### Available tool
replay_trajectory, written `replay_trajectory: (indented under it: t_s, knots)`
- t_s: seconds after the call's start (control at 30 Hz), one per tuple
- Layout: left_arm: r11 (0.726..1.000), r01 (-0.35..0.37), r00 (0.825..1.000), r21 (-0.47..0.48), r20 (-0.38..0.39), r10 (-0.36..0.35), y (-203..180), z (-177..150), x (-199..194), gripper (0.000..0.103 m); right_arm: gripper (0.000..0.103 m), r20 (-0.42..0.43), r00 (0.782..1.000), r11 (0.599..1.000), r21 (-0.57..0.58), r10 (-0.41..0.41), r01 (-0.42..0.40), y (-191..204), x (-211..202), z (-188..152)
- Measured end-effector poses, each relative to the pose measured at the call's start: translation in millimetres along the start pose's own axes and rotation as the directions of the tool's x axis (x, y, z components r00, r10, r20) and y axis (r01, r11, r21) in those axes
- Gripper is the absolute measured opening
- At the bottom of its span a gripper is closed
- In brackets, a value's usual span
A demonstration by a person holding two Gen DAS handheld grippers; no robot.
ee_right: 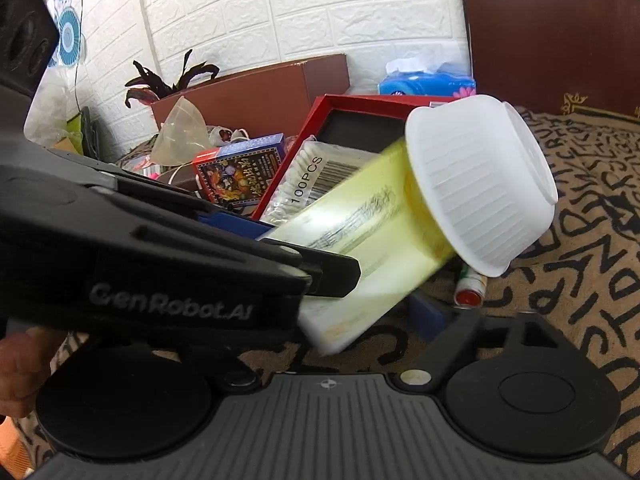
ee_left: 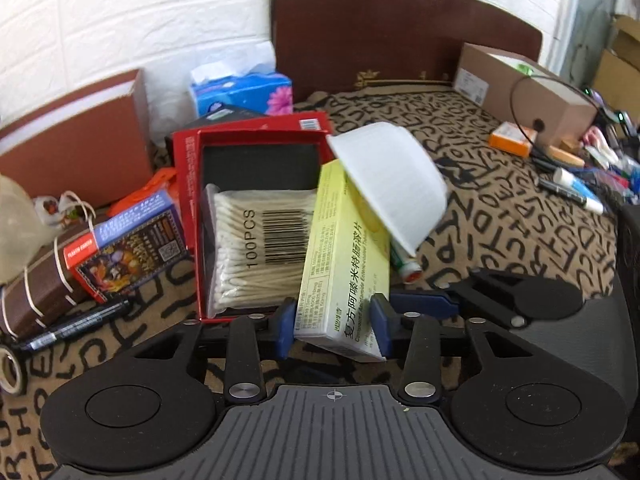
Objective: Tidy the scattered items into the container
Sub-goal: 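Grasp the yellow-green medicine box with the left gripper, then lift the medicine box with the left gripper toward the brown box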
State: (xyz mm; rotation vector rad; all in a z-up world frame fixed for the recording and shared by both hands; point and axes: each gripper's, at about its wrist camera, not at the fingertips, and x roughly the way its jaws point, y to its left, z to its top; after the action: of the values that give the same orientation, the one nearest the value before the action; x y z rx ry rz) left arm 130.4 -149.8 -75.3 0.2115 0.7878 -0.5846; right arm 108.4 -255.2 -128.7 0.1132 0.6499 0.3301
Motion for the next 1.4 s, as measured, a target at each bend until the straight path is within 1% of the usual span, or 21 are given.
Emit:
replay_trajectory:
  t_s: [0.1,0.2,0.23,0.27,0.33,0.43,0.5,0.53,0.6,0.63,0.67,0.7,0.77,0.83,0.9,1.0,1.07,1.1,1.2,1.27,1.4]
  knots:
    - [1.0,0.008,1.0,0.025,0.003,-0.008,-5,-5,-5,0.032,0.072,-0.019,1.0,1.0,-0.009,0.015,-0.015,1,-3,-1]
    - [0.999,0.034,0.999,-0.002,-0.007,-0.034,-4,-12,-12,0.024,0.069,-0.029,0.999,0.998,-0.049,0.041,-0.042,10,-7,-4]
    - [0.999,0.032,0.999,-0.009,-0.011,-0.033,-3,-15,-14,0.018,0.068,-0.035,0.998,0.996,-0.064,0.057,-0.06,14,-8,-5]
    - [1.0,0.027,1.0,-0.013,-0.014,-0.027,-3,-19,-17,0.018,0.068,-0.042,0.996,0.993,-0.085,0.083,-0.086,20,-9,-6]
    - [1.0,0.001,1.0,-0.022,-0.02,-0.002,1,-29,-23,0.019,0.068,-0.06,0.992,0.985,-0.128,0.11,-0.117,32,-11,-9]
    - [0.998,0.005,1.0,-0.07,-0.03,-0.007,14,-44,-34,0.019,0.069,-0.075,0.988,0.976,-0.158,0.137,-0.148,44,-12,-13]
    - [0.994,-0.005,0.999,-0.105,-0.037,0.001,23,-52,-39,0.018,0.072,-0.076,0.986,0.973,-0.164,0.151,-0.162,50,-13,-15]
    - [0.993,-0.012,0.999,-0.118,-0.041,0.007,27,-55,-41,0.018,0.077,-0.078,0.985,0.972,-0.167,0.155,-0.166,53,-13,-16]
    - [0.99,-0.014,0.999,-0.138,-0.039,0.009,33,-59,-45,0.019,0.081,-0.074,0.984,0.971,-0.171,0.159,-0.17,57,-13,-16]
    - [0.99,-0.022,0.999,-0.141,-0.037,0.016,34,-59,-46,0.022,0.082,-0.071,0.985,0.97,-0.175,0.16,-0.17,59,-13,-15]
    - [0.99,-0.027,0.999,-0.142,-0.035,0.023,36,-59,-47,0.032,0.083,-0.067,0.985,0.969,-0.181,0.159,-0.169,60,-13,-15]
    - [0.989,-0.033,0.999,-0.142,-0.034,0.028,37,-59,-47,0.037,0.086,-0.063,0.986,0.968,-0.185,0.157,-0.166,62,-13,-14]
    - [0.99,-0.039,0.999,-0.139,-0.038,0.034,38,-57,-47,0.045,0.088,-0.057,0.986,0.967,-0.196,0.156,-0.165,64,-13,-14]
    - [0.991,-0.048,0.998,-0.127,-0.036,0.044,37,-56,-48,0.049,0.089,-0.055,0.986,0.965,-0.201,0.158,-0.166,65,-12,-14]
    - [0.992,-0.056,0.998,-0.115,-0.032,0.053,36,-55,-47,0.05,0.089,-0.057,0.986,0.967,-0.197,0.156,-0.164,65,-10,-13]
    - [0.991,-0.059,0.998,-0.119,-0.033,0.055,38,-55,-46,0.053,0.089,-0.064,0.984,0.967,-0.185,0.164,-0.173,65,-6,-12]
    - [0.989,-0.075,0.997,-0.125,-0.039,0.071,41,-55,-45,0.062,0.091,-0.068,0.984,0.968,-0.181,0.166,-0.176,66,-4,-13]
    - [0.988,-0.081,0.996,-0.132,-0.041,0.076,43,-56,-45,0.063,0.093,-0.067,0.985,0.968,-0.183,0.161,-0.171,67,-3,-13]
    - [0.987,-0.061,0.997,-0.149,-0.044,0.055,49,-55,-45,0.062,0.093,-0.069,0.985,0.967,-0.19,0.16,-0.171,69,0,-13]
    - [0.986,-0.057,0.998,-0.155,-0.046,0.051,51,-55,-44,0.05,0.093,-0.07,0.984,0.967,-0.185,0.164,-0.174,69,2,-13]
    - [0.985,-0.049,0.998,-0.165,-0.046,0.042,54,-56,-44,0.05,0.093,-0.072,0.981,0.966,-0.178,0.179,-0.189,70,5,-12]
